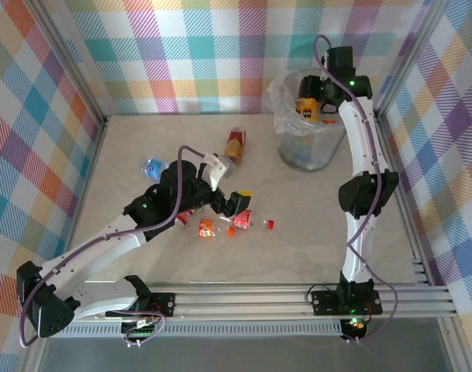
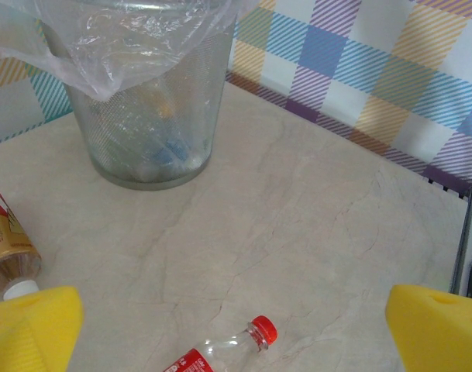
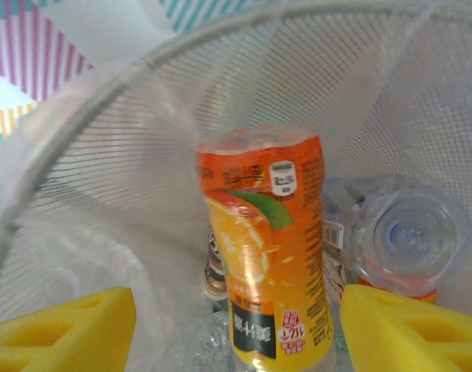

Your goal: Put the plastic bottles in the bin

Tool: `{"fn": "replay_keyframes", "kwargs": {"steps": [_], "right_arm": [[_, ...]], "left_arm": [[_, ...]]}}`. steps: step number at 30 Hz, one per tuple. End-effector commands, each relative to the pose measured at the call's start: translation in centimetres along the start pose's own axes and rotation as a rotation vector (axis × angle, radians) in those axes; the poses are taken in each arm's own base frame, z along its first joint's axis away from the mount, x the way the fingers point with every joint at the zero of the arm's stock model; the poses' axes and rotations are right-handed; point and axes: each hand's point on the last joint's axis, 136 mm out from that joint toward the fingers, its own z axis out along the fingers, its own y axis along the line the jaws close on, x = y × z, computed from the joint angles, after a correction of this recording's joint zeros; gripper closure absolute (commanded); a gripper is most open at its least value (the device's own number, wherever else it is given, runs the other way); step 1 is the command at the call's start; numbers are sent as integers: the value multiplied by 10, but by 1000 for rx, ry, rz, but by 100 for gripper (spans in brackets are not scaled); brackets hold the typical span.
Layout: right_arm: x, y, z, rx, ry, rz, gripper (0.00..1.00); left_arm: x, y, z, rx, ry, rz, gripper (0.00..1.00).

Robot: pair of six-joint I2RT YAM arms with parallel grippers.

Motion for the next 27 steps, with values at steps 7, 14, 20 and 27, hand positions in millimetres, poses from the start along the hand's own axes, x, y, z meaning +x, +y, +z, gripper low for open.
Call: {"fn": "replay_keyframes", "kwargs": {"steps": [7,14,20,27], "right_arm": [[-12,-11,31,45,-71,74,22],[-8,-22,52,61,-58,60,24],[-4,-23,63,45,-46,56,27],[4,-3,71,-82,-11,-47,29]], "left_arm": [[-13,-7,-4,13,-24,19,0],[-11,-5,-1,9,-15,19,0],[-7,-4,3,6,-1,21,0],[-5,-3,4,1,5,22,0]]}}
